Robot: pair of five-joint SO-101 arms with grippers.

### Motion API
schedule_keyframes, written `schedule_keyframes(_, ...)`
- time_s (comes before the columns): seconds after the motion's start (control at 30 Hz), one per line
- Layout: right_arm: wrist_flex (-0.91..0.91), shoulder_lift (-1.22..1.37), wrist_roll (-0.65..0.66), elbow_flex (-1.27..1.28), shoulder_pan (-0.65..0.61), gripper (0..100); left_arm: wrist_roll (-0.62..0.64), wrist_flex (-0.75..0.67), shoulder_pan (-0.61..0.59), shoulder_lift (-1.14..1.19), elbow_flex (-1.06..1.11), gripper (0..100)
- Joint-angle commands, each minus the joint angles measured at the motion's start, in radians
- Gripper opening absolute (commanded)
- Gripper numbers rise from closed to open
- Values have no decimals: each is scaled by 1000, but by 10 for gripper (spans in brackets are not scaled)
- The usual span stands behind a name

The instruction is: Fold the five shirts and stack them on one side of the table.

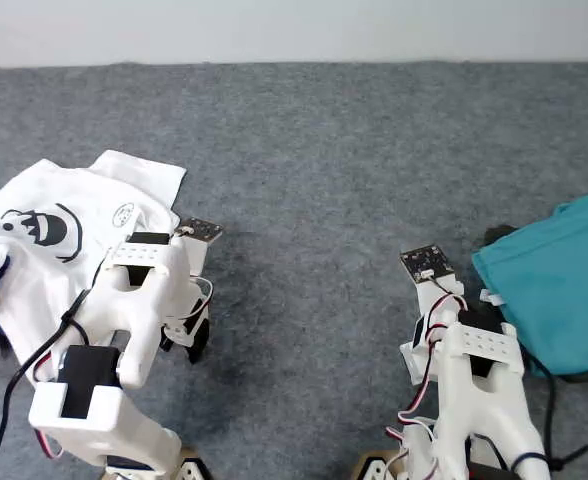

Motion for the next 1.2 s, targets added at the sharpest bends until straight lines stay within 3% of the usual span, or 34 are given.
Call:
schedule_keyframes(0.0,-8,8,8,46,-4,239,12,-52,61,17,13,181)
schedule_keyframes(0.83,-13,18,6,35,-5,239,11,-43,84,17,15,181)
schedule_keyframes(0.9,-15,18,5,35,-5,238,3,55,104,6,1,182)
schedule_keyframes(1.03,-15,18,3,35,-5,238,-80,434,58,-51,-193,181)
schedule_keyframes(1.17,-15,18,3,35,-5,238,-89,474,-110,-210,-328,181)
